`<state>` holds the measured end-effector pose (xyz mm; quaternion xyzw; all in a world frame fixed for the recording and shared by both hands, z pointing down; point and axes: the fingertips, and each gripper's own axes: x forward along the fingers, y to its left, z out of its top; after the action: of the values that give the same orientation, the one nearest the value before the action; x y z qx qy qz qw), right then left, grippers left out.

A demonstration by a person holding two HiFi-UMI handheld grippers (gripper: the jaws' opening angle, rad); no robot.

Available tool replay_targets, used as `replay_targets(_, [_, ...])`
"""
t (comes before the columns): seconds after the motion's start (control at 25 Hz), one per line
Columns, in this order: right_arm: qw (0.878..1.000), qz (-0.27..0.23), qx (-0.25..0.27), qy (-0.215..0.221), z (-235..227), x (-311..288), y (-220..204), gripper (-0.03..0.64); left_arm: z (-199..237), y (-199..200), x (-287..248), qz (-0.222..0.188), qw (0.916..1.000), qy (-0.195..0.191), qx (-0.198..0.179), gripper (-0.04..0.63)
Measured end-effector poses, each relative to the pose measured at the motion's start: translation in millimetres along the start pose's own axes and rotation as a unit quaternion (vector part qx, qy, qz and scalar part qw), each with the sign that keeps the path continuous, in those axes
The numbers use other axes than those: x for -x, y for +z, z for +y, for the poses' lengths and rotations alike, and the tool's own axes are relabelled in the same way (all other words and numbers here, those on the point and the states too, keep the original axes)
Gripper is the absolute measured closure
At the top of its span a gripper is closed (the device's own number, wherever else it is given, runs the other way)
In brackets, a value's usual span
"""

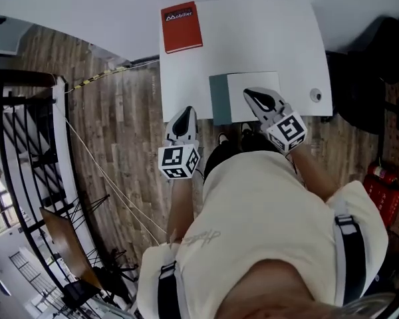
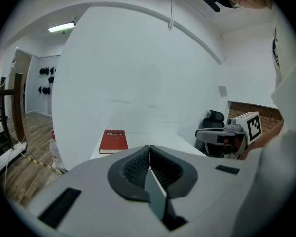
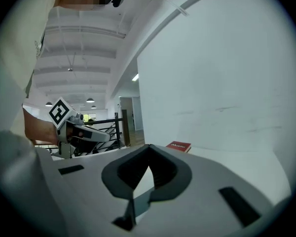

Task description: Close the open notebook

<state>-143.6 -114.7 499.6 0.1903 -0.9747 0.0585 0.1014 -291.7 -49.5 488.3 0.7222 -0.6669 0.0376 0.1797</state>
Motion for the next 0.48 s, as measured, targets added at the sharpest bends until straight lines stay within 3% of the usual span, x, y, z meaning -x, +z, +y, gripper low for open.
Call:
replay_targets(0.16, [0.998, -0.008, -0.022, -0.056, -1.9, 17.6, -2.9, 0.611, 2.8, 5.2, -3.1, -0.001, 0.9994, -0.031, -0.015, 0.575])
replay_targets(0.48, [0.993, 0.013, -0.023, -0.114, 5.9, 44.8, -14.8, 0.611, -1.5, -15.4, -3.3, 0.01, 0.9967, -0.08, -0.005, 0.574])
